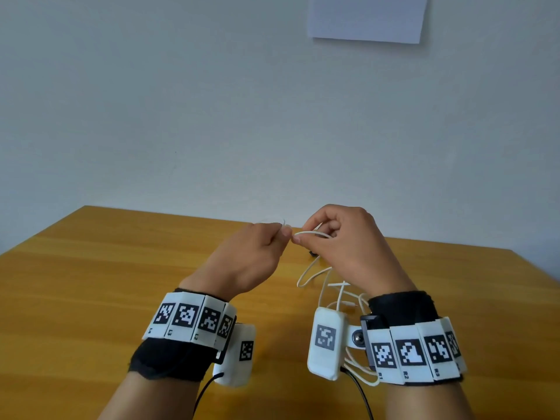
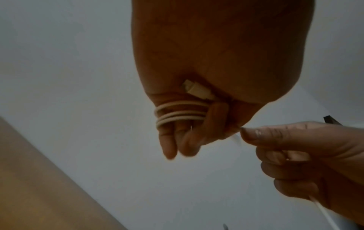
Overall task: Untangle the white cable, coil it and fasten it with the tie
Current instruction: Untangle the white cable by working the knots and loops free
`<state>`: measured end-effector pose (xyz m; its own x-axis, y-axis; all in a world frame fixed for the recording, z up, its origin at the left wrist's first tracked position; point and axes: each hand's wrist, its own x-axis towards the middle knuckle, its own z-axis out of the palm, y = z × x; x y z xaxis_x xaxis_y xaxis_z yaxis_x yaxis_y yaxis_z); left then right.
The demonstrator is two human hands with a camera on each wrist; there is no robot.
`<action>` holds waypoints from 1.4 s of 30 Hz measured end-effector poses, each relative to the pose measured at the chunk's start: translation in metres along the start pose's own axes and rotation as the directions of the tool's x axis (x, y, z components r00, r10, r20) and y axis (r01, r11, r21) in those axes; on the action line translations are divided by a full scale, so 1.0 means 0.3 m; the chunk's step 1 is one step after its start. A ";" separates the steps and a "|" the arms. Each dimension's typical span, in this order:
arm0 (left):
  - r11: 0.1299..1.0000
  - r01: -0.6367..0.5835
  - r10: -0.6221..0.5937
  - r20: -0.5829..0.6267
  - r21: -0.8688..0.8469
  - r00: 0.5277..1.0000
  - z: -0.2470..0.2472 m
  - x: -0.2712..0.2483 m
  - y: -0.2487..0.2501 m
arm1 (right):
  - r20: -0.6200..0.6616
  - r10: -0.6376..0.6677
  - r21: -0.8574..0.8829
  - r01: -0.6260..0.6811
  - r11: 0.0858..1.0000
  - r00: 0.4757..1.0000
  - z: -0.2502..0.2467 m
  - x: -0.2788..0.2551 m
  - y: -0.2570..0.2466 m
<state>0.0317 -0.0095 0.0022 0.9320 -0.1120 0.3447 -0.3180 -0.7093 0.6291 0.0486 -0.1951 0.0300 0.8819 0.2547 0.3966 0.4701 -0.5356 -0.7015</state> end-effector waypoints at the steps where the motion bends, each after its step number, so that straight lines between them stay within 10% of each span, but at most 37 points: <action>1: 1.000 0.011 -0.011 0.010 -0.023 1.000 -0.004 0.000 0.000 | -0.011 0.001 0.005 0.000 1.000 1.000 -0.003 -0.002 -0.001; 9: 0.852 0.077 -0.112 -0.037 -0.518 0.993 -0.069 -0.001 -0.001 | -0.051 0.038 0.039 -0.036 0.999 0.998 -0.014 0.006 0.023; 22: 0.030 -0.023 -0.242 -0.030 -0.999 0.970 -0.138 0.004 0.005 | 0.070 0.126 -0.136 -0.115 0.984 0.990 -0.028 0.003 0.061; 28: 0.028 -0.013 -0.186 -0.018 -1.000 0.982 -0.137 0.003 0.013 | 0.051 0.192 -0.234 -0.175 0.956 0.980 -0.043 -0.001 0.068; 42: 0.164 0.352 0.089 0.369 -0.921 0.925 -0.082 -0.005 0.053 | 0.256 -0.092 0.279 0.018 0.960 0.962 -0.010 -0.006 -0.024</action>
<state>0.0210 -0.0035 0.0289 0.8979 -0.4241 0.1178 0.1156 0.4854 0.8666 0.0436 -0.1941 0.0363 0.8138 0.5009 0.2947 0.4767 -0.2851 -0.8316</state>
